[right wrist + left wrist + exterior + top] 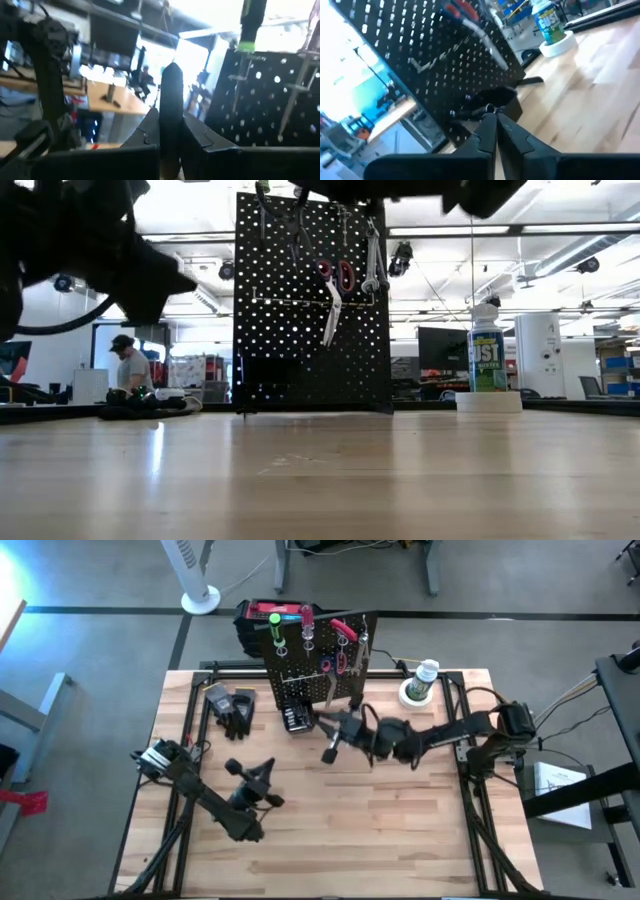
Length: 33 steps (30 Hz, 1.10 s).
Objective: Hang tools onto peg board
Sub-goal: Hang the black pliers on the pegboard
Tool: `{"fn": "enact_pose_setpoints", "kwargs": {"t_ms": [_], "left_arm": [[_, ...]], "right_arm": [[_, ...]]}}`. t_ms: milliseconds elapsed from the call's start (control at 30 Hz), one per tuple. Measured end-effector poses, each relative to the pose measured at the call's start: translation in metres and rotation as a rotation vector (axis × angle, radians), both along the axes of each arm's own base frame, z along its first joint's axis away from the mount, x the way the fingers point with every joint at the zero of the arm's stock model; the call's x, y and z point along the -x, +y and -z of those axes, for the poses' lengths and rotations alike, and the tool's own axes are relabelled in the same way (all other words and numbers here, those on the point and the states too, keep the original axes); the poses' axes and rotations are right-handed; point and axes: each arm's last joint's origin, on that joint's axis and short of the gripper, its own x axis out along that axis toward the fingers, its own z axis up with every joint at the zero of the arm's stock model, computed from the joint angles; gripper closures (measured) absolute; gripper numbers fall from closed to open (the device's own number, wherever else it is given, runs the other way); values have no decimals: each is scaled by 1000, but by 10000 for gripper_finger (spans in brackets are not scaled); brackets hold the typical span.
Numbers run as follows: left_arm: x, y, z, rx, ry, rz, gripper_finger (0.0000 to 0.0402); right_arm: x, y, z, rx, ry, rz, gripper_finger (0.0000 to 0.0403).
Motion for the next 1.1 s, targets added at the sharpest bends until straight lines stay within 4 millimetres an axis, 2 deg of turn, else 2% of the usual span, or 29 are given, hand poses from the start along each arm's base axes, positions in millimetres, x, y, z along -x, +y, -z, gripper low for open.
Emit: {"fn": "enact_pose_setpoints", "kwargs": {"t_ms": [133, 300, 433, 700, 900, 1100], "left_arm": [[8, 12, 5, 35, -49, -18, 400], [10, 13, 6, 41, -59, -15, 401], [9, 15, 6, 42, -61, -22, 401], [4, 13, 12, 83, -114, -27, 401], [1, 12, 16, 87, -59, -52, 401], [-1, 14, 17, 84, -49, -62, 401]], "right_arm": [[-4, -37, 1, 54, -87, -91, 385], [-1, -87, 7, 83, -114, -62, 385], [-5, -113, 13, 81, -103, -94, 385], [-28, -126, 23, 159, -72, -107, 385], [-29, -134, 23, 148, -78, -118, 385], [-26, -130, 20, 166, -87, -130, 385]]}}
